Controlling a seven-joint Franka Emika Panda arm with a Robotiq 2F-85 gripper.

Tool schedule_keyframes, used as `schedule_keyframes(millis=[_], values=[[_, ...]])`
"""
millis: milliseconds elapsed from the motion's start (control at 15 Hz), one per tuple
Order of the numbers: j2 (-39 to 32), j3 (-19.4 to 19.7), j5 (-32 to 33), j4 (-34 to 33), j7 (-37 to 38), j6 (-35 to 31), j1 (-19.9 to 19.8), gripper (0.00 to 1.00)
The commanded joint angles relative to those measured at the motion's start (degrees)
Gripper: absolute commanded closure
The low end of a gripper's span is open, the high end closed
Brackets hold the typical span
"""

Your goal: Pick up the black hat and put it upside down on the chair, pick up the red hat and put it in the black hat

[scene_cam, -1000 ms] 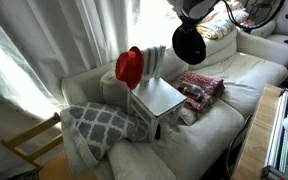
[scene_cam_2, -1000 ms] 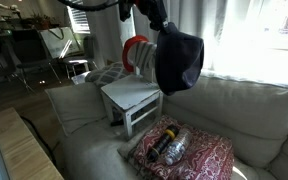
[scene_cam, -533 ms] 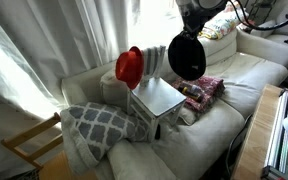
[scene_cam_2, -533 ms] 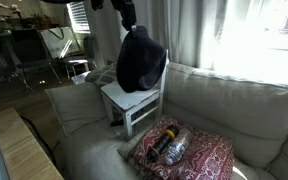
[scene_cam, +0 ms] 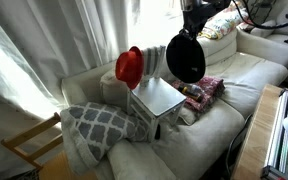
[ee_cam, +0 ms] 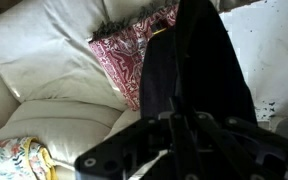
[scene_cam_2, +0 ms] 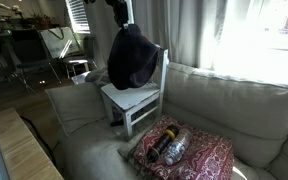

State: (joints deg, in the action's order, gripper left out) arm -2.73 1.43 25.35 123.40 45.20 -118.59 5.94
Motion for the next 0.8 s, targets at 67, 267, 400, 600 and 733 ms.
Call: schedule_keyframes(millis=[67,267,400,600,733], values=[[-1.55,-1.29,-14.76,0.64,-4.28,-6.15,-1.79,0.99],[-2.91,-1.46,-25.70,1.19,-8.14,-8.98,-2.42,0.99],[-4.18,-1.64,-33.36,1.64,-11.03,-11.15,-2.86,0.99],[-5.99,-2.08,-45.52,2.18,-16.49,-13.13,-3.73,0.99],[-6.97,-2.46,-54.12,2.59,-20.67,-13.85,-4.53,0.99]])
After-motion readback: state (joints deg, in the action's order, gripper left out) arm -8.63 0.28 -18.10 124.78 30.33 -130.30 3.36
